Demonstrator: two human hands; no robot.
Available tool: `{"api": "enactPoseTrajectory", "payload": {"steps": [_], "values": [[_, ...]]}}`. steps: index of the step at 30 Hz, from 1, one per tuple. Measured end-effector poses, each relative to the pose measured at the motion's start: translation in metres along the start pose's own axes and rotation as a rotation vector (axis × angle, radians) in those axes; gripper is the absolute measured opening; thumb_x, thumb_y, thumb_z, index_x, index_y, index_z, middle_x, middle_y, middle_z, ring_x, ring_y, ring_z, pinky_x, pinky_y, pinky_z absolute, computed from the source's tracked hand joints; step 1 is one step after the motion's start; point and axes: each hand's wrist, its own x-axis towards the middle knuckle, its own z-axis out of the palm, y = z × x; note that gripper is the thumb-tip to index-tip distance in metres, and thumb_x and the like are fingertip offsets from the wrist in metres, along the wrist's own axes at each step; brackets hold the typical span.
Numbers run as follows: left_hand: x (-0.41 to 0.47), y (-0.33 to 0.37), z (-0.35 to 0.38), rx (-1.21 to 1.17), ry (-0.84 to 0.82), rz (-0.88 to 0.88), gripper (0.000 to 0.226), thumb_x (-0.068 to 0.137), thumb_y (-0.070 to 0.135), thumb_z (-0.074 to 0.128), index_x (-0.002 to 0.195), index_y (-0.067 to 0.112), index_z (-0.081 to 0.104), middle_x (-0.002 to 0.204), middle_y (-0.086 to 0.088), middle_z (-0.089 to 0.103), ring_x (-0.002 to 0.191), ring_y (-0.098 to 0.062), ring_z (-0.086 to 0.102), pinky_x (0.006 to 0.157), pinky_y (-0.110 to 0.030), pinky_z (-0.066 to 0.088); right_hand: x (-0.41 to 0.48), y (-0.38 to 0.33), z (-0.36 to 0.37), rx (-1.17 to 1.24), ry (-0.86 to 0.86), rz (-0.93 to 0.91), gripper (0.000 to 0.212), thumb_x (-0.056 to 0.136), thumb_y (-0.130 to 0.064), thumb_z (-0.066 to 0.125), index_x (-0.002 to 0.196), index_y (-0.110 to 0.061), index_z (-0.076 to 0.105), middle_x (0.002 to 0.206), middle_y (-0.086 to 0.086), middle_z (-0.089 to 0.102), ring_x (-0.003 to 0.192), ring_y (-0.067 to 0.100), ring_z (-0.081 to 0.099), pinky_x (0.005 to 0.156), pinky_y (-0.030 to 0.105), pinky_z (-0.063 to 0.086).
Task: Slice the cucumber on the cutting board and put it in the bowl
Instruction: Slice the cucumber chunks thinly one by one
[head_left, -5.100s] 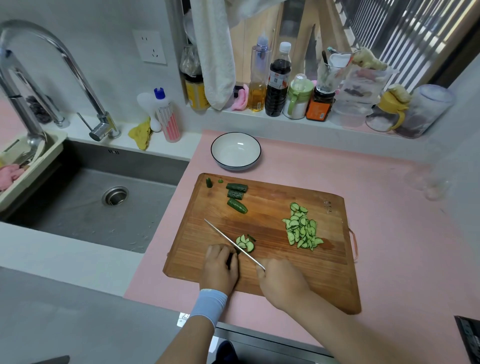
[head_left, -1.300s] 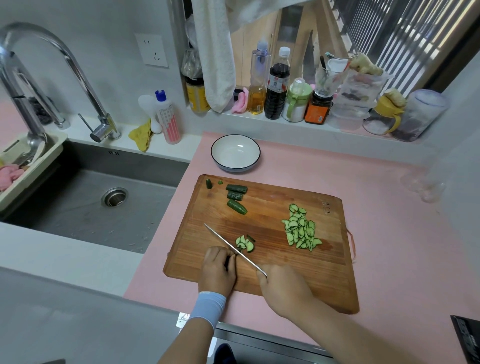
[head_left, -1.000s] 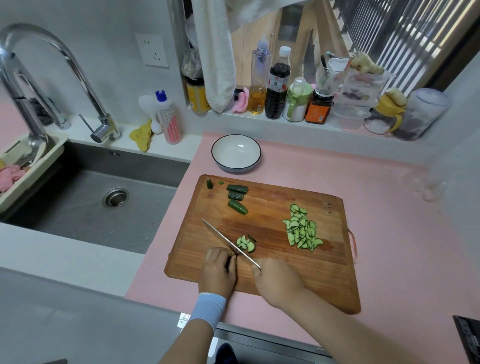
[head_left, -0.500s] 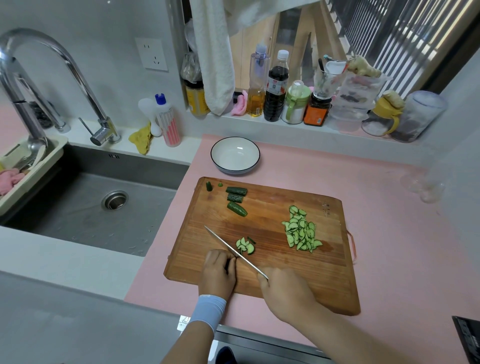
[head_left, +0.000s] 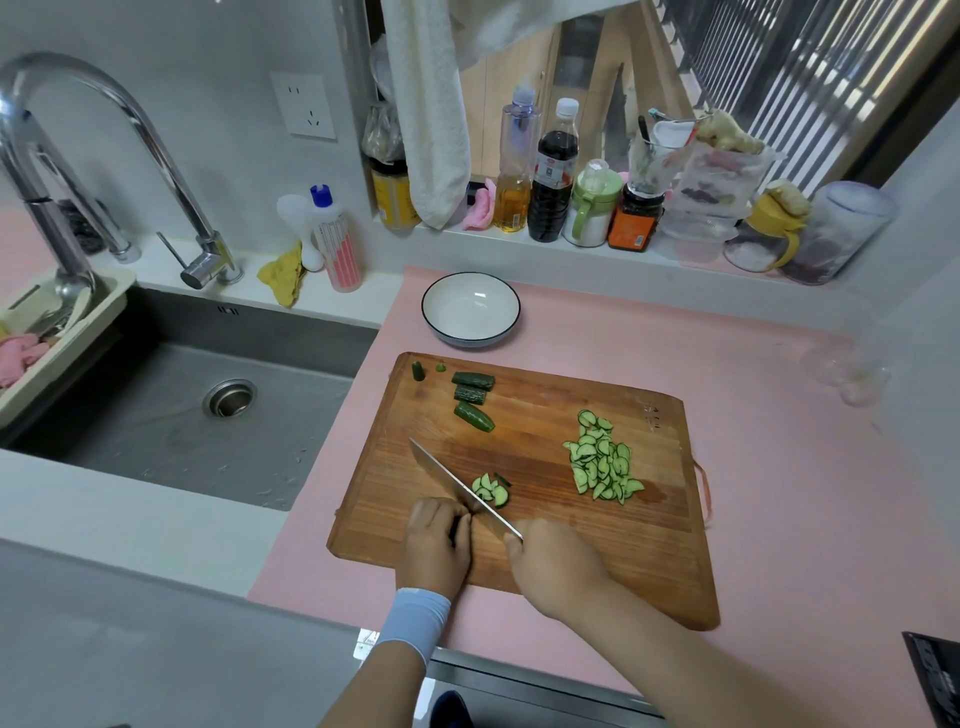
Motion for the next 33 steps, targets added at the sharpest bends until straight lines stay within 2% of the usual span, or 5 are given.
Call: {"api": "enactPoseTrajectory", "payload": {"steps": [9, 15, 21, 29, 33], "values": [[0.0, 0.002, -0.002, -0.006, 0.009, 0.01, 0.017, 0.076, -0.003, 0.075, 0.075, 0.009, 0.064, 0.08, -0.001, 0.058, 0.084, -0.014, 0.048, 0.083, -0.008, 0.033, -0.009, -0.001, -0.001, -0.035, 0.022, -0.051, 0.027, 0.103, -0.034, 0.039, 0.084, -0.024, 0.055, 0.09, 0.006, 0.069, 0.083, 0.031, 0.061, 0.065, 0.032, 0.038], [0.001, 0.0, 0.001, -0.014, 0.009, -0.012, 0.018, 0.076, -0.002, 0.075, 0.075, 0.011, 0.064, 0.08, 0.001, 0.058, 0.084, -0.012, 0.049, 0.082, -0.008, 0.034, -0.019, 0.01, -0.001, -0.047, 0.037, -0.051, 0.034, 0.103, -0.036, 0.039, 0.07, -0.028, 0.041, 0.078, -0.004, 0.058, 0.076, 0.026, 0.054, 0.063, 0.033, 0.037], [0.0, -0.001, 0.001, -0.014, -0.001, -0.025, 0.016, 0.077, 0.0, 0.076, 0.075, 0.012, 0.065, 0.08, 0.002, 0.058, 0.084, -0.012, 0.051, 0.081, -0.012, 0.037, -0.022, 0.011, -0.005, -0.033, 0.029, -0.037, 0.037, 0.103, -0.037, 0.04, 0.067, -0.028, 0.042, 0.079, -0.004, 0.06, 0.074, 0.023, 0.054, 0.064, 0.032, 0.04], [0.001, 0.001, 0.0, -0.024, 0.002, -0.022, 0.015, 0.076, 0.0, 0.077, 0.076, 0.011, 0.067, 0.08, 0.002, 0.061, 0.084, -0.009, 0.051, 0.084, -0.004, 0.033, -0.009, 0.007, 0.0, -0.002, -0.006, 0.003, 0.039, 0.102, -0.034, 0.042, 0.065, -0.026, 0.042, 0.066, -0.006, 0.053, 0.069, 0.023, 0.054, 0.053, 0.032, 0.033], [0.0, -0.003, 0.0, -0.014, -0.004, 0.007, 0.014, 0.077, -0.001, 0.076, 0.079, 0.01, 0.068, 0.082, 0.001, 0.061, 0.085, -0.013, 0.053, 0.086, -0.007, 0.034, -0.004, 0.001, -0.003, 0.019, -0.018, 0.011, 0.037, 0.102, -0.033, 0.043, 0.067, -0.025, 0.045, 0.071, -0.004, 0.057, 0.07, 0.024, 0.056, 0.06, 0.029, 0.036]]}}
